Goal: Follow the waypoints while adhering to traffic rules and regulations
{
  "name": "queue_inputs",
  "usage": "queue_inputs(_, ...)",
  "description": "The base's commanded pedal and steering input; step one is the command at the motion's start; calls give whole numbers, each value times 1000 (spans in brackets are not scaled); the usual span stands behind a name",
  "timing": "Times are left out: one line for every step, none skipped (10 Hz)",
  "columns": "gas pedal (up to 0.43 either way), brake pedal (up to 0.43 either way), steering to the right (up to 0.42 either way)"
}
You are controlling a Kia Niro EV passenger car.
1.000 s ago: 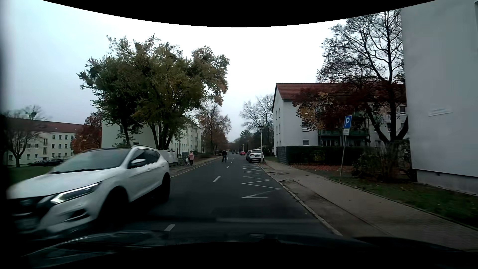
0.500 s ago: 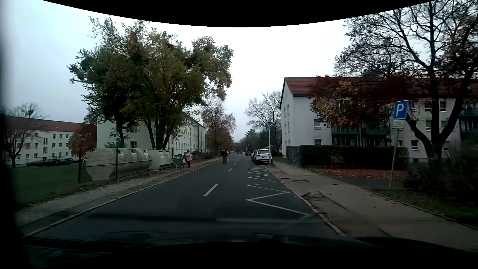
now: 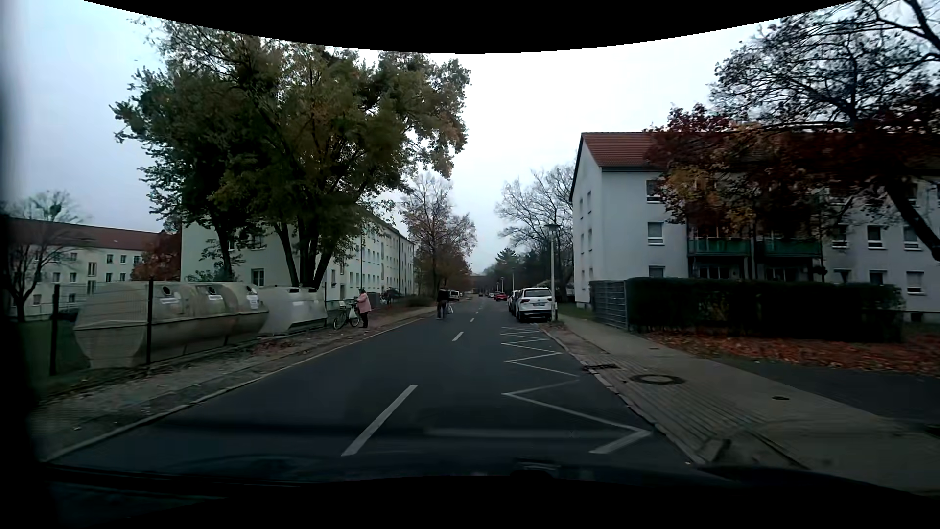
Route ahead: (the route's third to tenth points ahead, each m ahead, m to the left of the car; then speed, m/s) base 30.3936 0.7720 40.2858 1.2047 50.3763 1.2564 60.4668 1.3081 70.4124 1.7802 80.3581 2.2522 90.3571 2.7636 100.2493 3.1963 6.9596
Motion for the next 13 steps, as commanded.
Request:
queue_inputs(150,0,-38)
queue_inputs(150,0,-36)
queue_inputs(150,0,-36)
queue_inputs(150,0,-35)
queue_inputs(150,0,-34)
queue_inputs(150,0,-33)
queue_inputs(150,0,-31)
queue_inputs(150,0,-29)
queue_inputs(150,0,-25)
queue_inputs(150,0,-20)
queue_inputs(157,0,-15)
queue_inputs(157,0,-11)
queue_inputs(157,0,-7)
